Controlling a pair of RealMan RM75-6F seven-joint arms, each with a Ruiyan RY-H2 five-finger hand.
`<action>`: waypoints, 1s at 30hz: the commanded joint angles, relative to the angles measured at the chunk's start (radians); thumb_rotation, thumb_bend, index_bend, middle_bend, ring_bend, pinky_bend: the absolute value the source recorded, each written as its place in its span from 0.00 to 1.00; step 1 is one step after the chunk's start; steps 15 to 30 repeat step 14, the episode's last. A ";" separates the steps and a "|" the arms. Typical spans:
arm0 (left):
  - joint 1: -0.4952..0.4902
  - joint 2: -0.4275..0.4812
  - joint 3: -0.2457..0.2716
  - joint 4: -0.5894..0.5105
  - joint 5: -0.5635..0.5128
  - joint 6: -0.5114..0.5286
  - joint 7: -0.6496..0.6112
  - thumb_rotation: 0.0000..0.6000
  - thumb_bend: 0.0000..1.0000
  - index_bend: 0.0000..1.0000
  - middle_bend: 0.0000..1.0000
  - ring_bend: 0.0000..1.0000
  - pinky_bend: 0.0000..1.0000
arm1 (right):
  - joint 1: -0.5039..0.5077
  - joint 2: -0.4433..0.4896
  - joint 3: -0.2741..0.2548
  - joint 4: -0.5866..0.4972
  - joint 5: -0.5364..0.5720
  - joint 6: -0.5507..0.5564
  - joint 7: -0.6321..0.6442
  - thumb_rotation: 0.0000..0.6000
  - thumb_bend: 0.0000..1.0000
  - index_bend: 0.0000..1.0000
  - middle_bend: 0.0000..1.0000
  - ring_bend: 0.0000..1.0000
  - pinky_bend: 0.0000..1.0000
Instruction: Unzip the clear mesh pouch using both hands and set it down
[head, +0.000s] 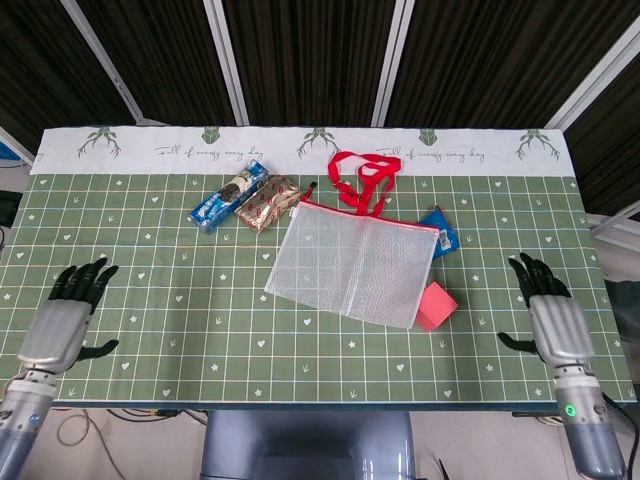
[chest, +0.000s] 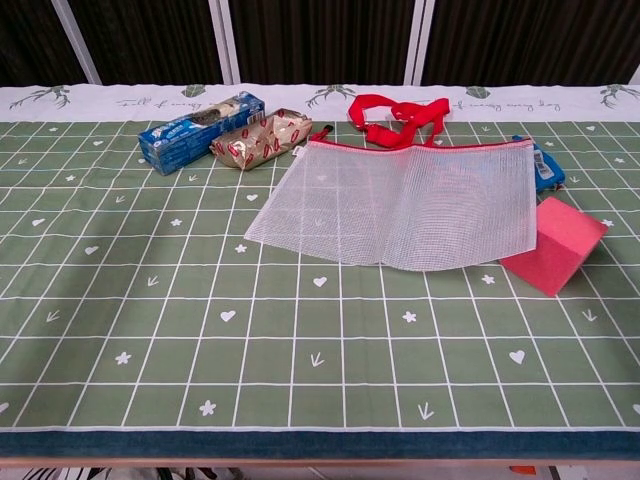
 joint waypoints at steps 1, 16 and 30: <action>0.099 -0.028 0.043 0.127 0.083 0.108 -0.065 1.00 0.04 0.00 0.00 0.00 0.00 | -0.104 -0.010 -0.083 0.141 -0.114 0.096 0.097 1.00 0.08 0.00 0.00 0.00 0.20; 0.199 -0.101 -0.027 0.302 0.105 0.163 -0.107 1.00 0.04 0.00 0.00 0.00 0.00 | -0.159 -0.069 -0.025 0.251 -0.116 0.152 0.153 1.00 0.10 0.00 0.00 0.00 0.20; 0.199 -0.101 -0.027 0.302 0.105 0.163 -0.107 1.00 0.04 0.00 0.00 0.00 0.00 | -0.159 -0.069 -0.025 0.251 -0.116 0.152 0.153 1.00 0.10 0.00 0.00 0.00 0.20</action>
